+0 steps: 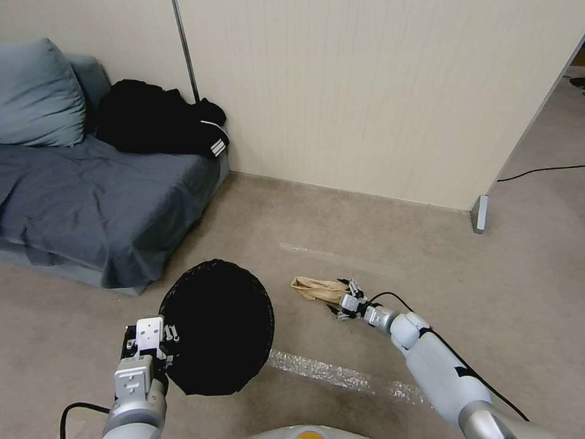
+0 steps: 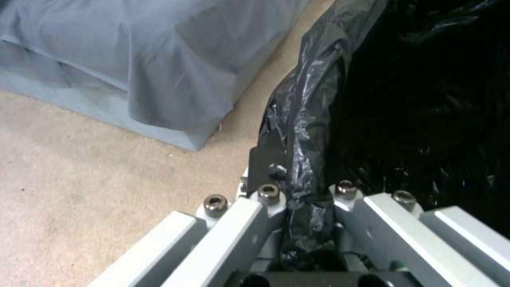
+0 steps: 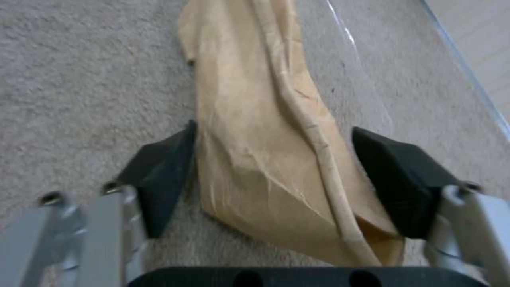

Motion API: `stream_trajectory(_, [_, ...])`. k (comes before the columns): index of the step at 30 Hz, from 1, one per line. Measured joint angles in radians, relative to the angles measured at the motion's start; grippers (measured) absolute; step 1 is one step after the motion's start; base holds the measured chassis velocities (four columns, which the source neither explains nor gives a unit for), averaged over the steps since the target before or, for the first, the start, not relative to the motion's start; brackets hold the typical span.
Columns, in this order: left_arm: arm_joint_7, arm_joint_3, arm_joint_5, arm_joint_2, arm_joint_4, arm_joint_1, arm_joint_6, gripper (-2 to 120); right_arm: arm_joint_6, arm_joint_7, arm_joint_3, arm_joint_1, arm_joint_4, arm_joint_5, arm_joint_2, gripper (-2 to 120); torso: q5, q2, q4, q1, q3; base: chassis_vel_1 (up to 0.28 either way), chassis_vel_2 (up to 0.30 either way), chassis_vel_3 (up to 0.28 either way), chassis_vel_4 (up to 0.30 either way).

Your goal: Pick up the trash bin, then pick up the garbage from the floor and place it into the trash bin.

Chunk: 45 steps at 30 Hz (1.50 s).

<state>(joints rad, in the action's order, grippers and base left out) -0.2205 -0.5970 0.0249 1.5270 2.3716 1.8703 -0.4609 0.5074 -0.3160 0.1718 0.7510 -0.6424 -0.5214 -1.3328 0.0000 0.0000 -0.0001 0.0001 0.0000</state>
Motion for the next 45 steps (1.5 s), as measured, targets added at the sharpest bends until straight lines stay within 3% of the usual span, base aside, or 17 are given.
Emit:
stream_trajectory(4, [-0.001, 0.001, 0.001, 0.0, 0.0, 0.002, 0.001, 1, 0.001, -0.007, 0.014, -0.002, 0.018, 0.015, -0.009, 52, 0.0, 0.0, 0.0001, 0.0, 0.0, 0.0, 0.0, 0.0, 0.0])
stream_trajectory(13, [-0.001, 0.003, 0.002, 0.001, 0.0, 0.005, 0.003, 1, -0.002, -0.008, 0.016, 0.002, 0.011, 0.027, -0.013, 24, 0.0003, 0.0, 0.0001, 0.0, 0.0, 0.0, 0.0, 0.0, 0.0])
stream_trajectory(16, [-0.001, 0.003, 0.002, 0.001, 0.0, 0.009, 0.006, 1, -0.003, -0.008, 0.017, 0.007, 0.009, 0.028, -0.013, 8, 0.0002, 0.0, 0.0002, 0.0, 0.0, 0.0, 0.0, 0.0, 0.0])
stream_trajectory(20, [-0.001, 0.002, 0.002, 0.001, 0.0, 0.011, 0.009, 1, -0.004, -0.008, 0.018, 0.016, 0.0, 0.032, -0.013, 1, 0.0001, 0.0, 0.0002, 0.0, 0.0, 0.0, 0.0, 0.0, 0.0])
stream_trajectory(28, [-0.001, 0.007, 0.002, 0.003, 0.0, 0.011, 0.012, 1, -0.012, 0.014, 0.016, 0.046, -0.058, 0.091, -0.006, 0, 0.0, 0.0, 0.0002, 0.0, 0.0, 0.0, 0.0, 0.0, 0.0])
stream_trajectory(31, [-0.001, 0.006, 0.002, 0.0, -0.001, 0.007, 0.013, 1, -0.029, 0.031, 0.01, 0.073, -0.111, 0.142, 0.002, 0, -0.0001, 0.0, 0.0002, 0.0, 0.0, 0.0, 0.0, 0.0, 0.0])
stream_trajectory(33, [-0.001, 0.006, 0.001, -0.002, -0.01, 0.001, 0.013, 1, -0.059, 0.054, 0.003, 0.123, -0.225, 0.225, 0.016, 0, 0.0, 0.0, -0.0001, 0.0, 0.0, 0.0, 0.0, 0.0, 0.0])
stream_trajectory(37, [0.0, 0.013, 0.001, -0.002, -0.015, -0.002, 0.013, 1, -0.063, 0.066, 0.013, 0.163, -0.337, 0.277, 0.027, 0, 0.0, 0.0, 0.0002, 0.0, 0.0, 0.0, 0.0, 0.0, 0.0])
stream_trajectory(39, [0.002, 0.024, 0.001, -0.002, -0.023, -0.006, 0.012, 1, -0.048, 0.079, 0.028, 0.204, -0.475, 0.329, 0.037, 0, 0.0001, 0.0, 0.0, 0.0, 0.0, 0.0, 0.0, 0.0, 0.0])
stream_trajectory(42, [0.002, 0.027, 0.001, -0.003, -0.026, -0.008, 0.012, 1, -0.046, 0.082, 0.034, 0.234, -0.584, 0.378, 0.046, 0, -0.0003, 0.0, 0.0001, 0.0, 0.0, 0.0, 0.0, 0.0, 0.0])
stream_trajectory(43, [0.002, 0.029, 0.0, -0.007, -0.028, -0.01, 0.011, 1, -0.057, 0.081, 0.028, 0.279, -0.746, 0.472, 0.061, 0, 0.0001, 0.0, 0.0002, 0.0, 0.0, 0.0, 0.0, 0.0, 0.0])
stream_trajectory(45, [0.002, 0.03, 0.0, -0.007, -0.029, -0.011, 0.011, 1, -0.061, 0.077, 0.024, 0.291, -0.789, 0.497, 0.066, 0, -0.0002, 0.0, 0.0002, 0.0, 0.0, 0.0, 0.0, 0.0, 0.0])
